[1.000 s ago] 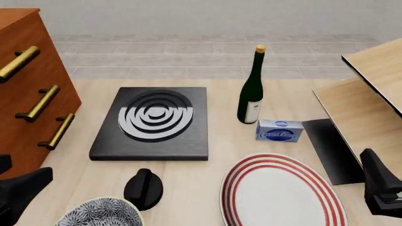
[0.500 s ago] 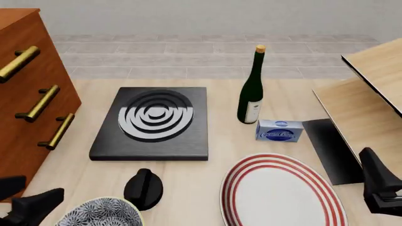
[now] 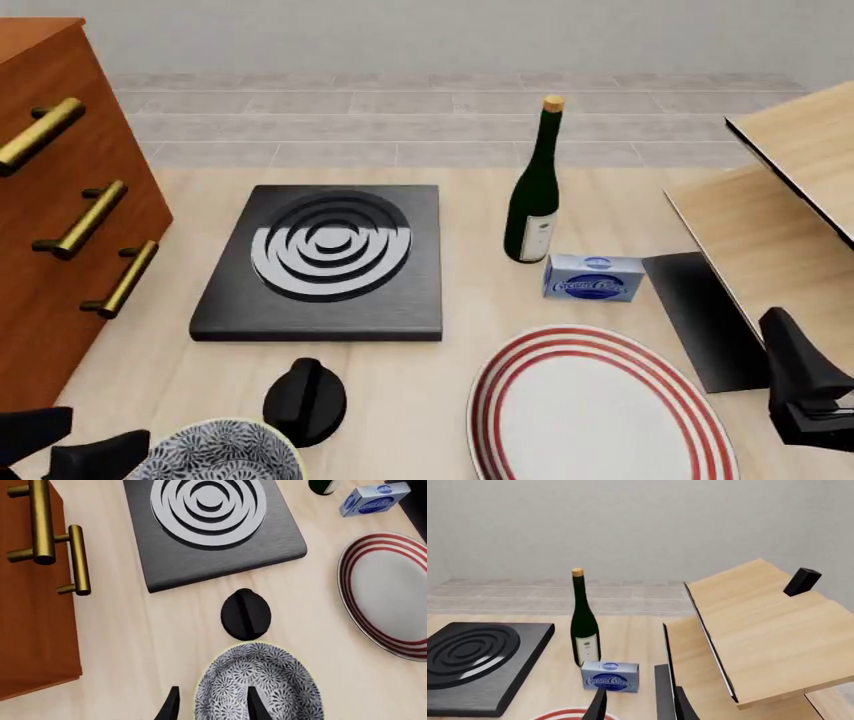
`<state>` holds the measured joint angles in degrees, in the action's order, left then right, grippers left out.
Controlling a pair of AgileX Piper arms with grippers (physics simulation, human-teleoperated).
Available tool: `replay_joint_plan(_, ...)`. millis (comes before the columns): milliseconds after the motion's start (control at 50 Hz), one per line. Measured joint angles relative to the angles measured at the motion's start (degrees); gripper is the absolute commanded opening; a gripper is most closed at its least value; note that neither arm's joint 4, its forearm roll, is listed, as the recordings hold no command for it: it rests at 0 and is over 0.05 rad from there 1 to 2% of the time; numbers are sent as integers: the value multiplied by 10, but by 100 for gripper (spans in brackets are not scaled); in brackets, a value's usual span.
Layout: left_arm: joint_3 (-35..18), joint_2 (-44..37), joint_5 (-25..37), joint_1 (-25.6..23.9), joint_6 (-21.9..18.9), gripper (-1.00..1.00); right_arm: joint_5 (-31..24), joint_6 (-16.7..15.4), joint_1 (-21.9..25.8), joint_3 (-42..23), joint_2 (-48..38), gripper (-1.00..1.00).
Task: Put the bowl on the top of the cabinet.
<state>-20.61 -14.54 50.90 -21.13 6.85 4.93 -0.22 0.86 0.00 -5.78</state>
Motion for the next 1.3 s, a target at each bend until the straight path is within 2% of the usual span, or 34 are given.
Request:
replay_joint_plan(700,96,17,-47,8,37,100,89,-1,-2,0,-89,100)
replay_joint_plan(800,103,18,-48,11,42,100,8,-6,2,0,-32,100)
replay_joint_plan(940,107,20,-46,13,49,100,-55,-9,5,0,14,100)
replay_joint_plan(1100,113,20,-44,14,57,100,-90,-11,7,0,38,100)
replay_joint_plan(1300,121,21,-44,14,65,100,-107,-12,8,0,51,100)
